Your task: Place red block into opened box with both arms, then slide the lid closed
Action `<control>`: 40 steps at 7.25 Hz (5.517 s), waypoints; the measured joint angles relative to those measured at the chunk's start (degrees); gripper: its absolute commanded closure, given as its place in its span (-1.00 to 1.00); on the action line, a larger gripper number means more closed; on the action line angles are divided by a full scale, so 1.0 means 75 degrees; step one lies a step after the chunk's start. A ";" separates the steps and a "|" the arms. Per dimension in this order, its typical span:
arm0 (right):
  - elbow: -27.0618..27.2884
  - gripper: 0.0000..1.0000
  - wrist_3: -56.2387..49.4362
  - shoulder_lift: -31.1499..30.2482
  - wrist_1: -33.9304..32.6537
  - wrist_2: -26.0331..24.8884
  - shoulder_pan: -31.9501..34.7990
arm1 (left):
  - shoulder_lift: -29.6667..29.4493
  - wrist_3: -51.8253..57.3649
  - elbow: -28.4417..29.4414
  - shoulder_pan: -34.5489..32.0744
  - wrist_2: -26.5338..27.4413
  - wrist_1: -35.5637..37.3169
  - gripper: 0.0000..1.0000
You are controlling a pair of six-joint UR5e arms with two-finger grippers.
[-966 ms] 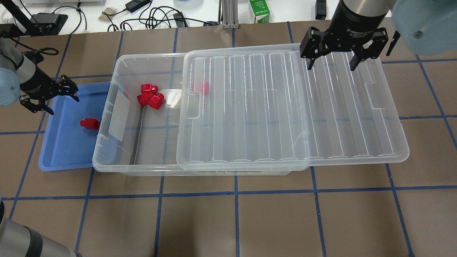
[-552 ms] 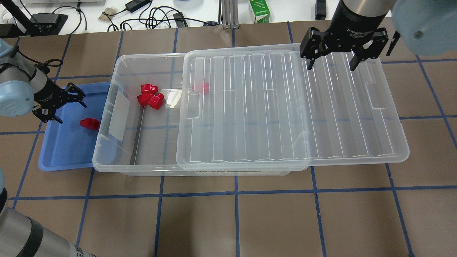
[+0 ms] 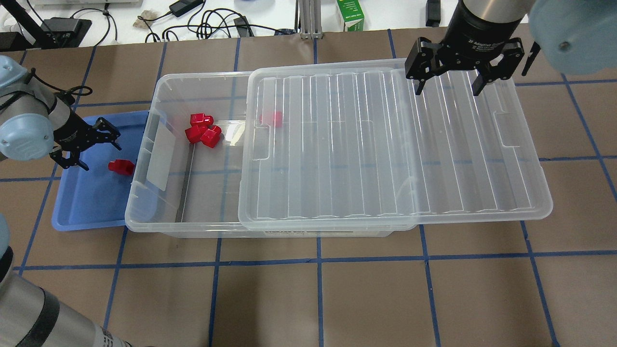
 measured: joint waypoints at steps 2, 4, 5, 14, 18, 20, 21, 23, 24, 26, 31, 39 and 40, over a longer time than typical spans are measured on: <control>0.0000 -1.00 -0.0004 0.0000 0.0011 0.0000 -0.0016 | -0.0028 -0.0032 -0.0040 -0.0006 0.0005 0.0007 -0.88; 0.0000 -1.00 -0.0005 -0.0003 0.0016 0.0000 -0.0023 | -0.0044 -0.0150 -0.0062 -0.0074 -0.0031 0.0004 -0.90; 0.0000 -1.00 -0.0005 -0.0003 0.0016 0.0000 -0.0024 | -0.0069 -0.0215 -0.0157 -0.0127 -0.0063 0.0009 -1.00; 0.0000 -1.00 -0.0005 0.0000 -0.0015 0.0000 -0.0025 | 0.0192 -0.0113 -0.0117 -0.0195 -0.0066 -0.0250 0.90; 0.0000 -1.00 -0.0005 0.0000 -0.0005 0.0000 -0.0025 | 0.1188 -0.0154 0.2202 -0.0935 -0.0040 -0.3683 0.90; 0.0000 -1.00 -0.0013 0.0000 0.0001 -0.0005 -0.0033 | 0.1629 -0.0278 0.2496 -0.2258 -0.0024 -0.4304 0.90; -0.0003 -1.00 -0.0015 0.0000 -0.0001 -0.0003 -0.0035 | 0.1676 -0.0271 0.2335 -0.2840 -0.0009 -0.4329 0.90; -0.0003 -1.00 -0.0017 0.0001 0.0004 -0.0003 -0.0036 | 0.1668 -0.0173 0.1622 -0.3412 -0.0020 -0.4068 0.90; -0.0002 -1.00 -0.0017 0.0001 0.0007 -0.0008 -0.0036 | 0.1686 -0.0104 0.1177 -0.3499 -0.0037 -0.3759 0.90; 0.0000 -1.00 -0.0017 -0.0004 0.0013 -0.0011 -0.0036 | 0.1710 0.0105 0.0215 -0.3566 -0.0062 -0.2845 0.90; -0.0005 -1.00 -0.0022 0.0007 0.0036 -0.0019 -0.0112 | 0.1476 0.1087 -0.1070 -0.3497 -0.0040 -0.0844 0.90; 0.0164 -1.00 -0.3863 0.0749 -0.0131 -0.0514 -0.3784 | 0.1854 0.1225 -0.0373 -0.3522 0.0013 -0.1164 -1.00; 0.0193 -1.00 -0.3955 0.0964 -0.0242 -0.0711 -0.3944 | 0.2101 0.1208 0.0359 -0.3574 0.0007 -0.2129 -1.00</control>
